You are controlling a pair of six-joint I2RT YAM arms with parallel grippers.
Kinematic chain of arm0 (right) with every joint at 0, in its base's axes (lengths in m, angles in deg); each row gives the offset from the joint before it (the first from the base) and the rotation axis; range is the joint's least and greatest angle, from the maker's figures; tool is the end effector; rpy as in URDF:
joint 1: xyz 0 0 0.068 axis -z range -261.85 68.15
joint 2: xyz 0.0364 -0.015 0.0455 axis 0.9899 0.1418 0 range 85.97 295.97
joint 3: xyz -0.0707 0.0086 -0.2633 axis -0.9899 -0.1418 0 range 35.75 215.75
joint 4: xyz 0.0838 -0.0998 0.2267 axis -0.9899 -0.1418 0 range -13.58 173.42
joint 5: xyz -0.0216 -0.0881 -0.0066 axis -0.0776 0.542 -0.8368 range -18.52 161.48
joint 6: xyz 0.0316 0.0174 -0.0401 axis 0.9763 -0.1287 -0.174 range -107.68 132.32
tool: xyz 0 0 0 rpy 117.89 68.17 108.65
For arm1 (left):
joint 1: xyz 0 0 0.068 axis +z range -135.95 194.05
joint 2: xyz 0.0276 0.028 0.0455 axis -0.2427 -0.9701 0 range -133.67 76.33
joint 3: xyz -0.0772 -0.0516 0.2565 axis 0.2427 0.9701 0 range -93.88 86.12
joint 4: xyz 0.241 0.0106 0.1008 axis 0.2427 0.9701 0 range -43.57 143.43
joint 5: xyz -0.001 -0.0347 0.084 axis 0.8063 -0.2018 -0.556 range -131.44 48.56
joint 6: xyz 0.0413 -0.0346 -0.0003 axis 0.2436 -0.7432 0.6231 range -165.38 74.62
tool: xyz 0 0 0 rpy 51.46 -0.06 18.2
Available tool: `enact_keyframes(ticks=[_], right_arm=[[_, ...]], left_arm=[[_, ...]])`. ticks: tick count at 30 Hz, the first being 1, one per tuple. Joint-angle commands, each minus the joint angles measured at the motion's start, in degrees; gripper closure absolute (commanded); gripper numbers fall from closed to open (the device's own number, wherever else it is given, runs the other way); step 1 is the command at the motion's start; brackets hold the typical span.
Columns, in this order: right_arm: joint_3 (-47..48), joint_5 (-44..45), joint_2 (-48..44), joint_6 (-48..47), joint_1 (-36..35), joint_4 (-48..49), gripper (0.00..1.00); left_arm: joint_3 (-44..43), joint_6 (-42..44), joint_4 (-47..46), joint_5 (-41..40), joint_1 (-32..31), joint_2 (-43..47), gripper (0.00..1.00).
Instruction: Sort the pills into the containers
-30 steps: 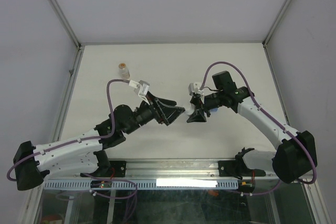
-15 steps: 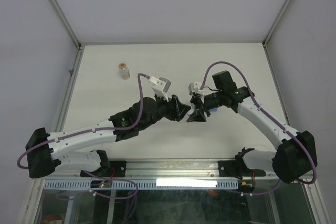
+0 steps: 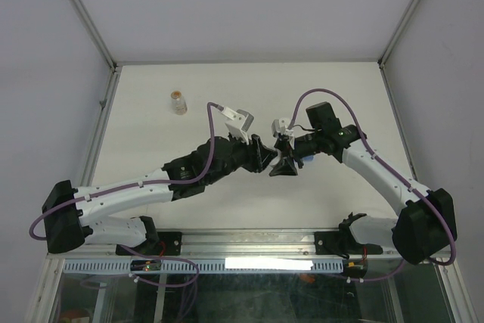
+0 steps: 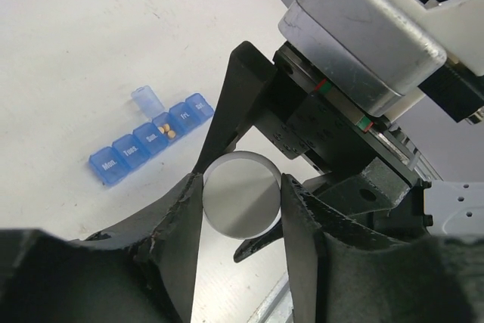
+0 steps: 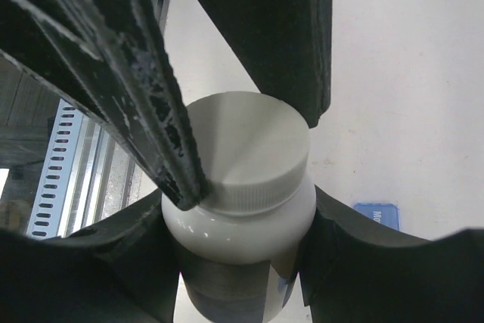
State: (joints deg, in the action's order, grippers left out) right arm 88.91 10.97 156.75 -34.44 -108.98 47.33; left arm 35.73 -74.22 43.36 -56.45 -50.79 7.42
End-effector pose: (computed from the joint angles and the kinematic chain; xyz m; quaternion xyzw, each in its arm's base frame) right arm 0.1985 0.1366 0.2720 -0.6188 0.5617 0.4259 0.3467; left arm 0.1277 -0.2503 0.3101 0.1686 0.7747 -0.3669 0.4865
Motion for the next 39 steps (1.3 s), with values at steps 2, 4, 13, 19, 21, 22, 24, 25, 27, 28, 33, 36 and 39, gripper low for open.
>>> enact_keyframes(ticks=[2,4,13,19,21,22,24,25,27,28,33,36,39], right_arm=[[2.7,-1.1,-0.8,0.1,0.0,2.1,1.00],[2.7,-1.1,-0.9,0.2,0.0,2.1,1.00],[2.9,-1.3,-1.2,0.1,0.0,2.0,1.00],[2.8,-2.0,-1.4,-0.1,-0.1,1.8,1.00],[2.8,-2.0,-1.4,-0.1,0.0,1.8,1.00],[2.8,-2.0,-1.4,-0.1,-0.1,1.8,1.00],[2.9,-2.1,-1.3,-0.1,0.0,1.8,1.00],[2.8,-2.0,-1.3,-0.2,0.0,1.8,1.00],[2.8,-2.1,-1.3,-0.3,0.0,1.6,1.00],[2.8,-2.2,-1.2,-0.3,0.0,1.6,1.00],[2.9,-2.2,-1.4,-0.5,-0.1,1.5,1.00],[2.8,-2.2,-1.3,-0.6,0.0,1.4,1.00],[2.8,-2.2,-1.1,-0.7,-0.1,1.4,1.00]], left_arm=[[-2.9,1.6,-0.2,2.7,-0.5,-0.5,0.65],[-2.7,1.6,-0.2,3.1,-0.4,-0.3,0.69],[2.7,12.6,-6.9,13.8,-0.2,1.4,0.68],[9.3,45.8,-9.8,39.7,2.9,2.7,0.72],[9.8,52.8,-8.2,47.7,5.6,2.7,0.71],[9.6,54.0,-8.1,51.4,8.8,2.5,0.71],[8.3,54.6,-8.7,58.3,13.7,1.4,0.70],[7.8,53.9,-10.0,60.0,15.2,0.5,0.68],[6.4,52.3,-12.3,61.2,16.2,-0.7,0.57],[6.1,50.8,-14.0,61.0,16.3,-1.2,0.45],[11.5,39.0,-28.7,52.6,16.4,2.2,0.03],[15.7,34.0,-34.2,47.9,16.5,6.9,0.01],[19.4,27.4,-35.3,41.6,16.5,11.4,0.01]])
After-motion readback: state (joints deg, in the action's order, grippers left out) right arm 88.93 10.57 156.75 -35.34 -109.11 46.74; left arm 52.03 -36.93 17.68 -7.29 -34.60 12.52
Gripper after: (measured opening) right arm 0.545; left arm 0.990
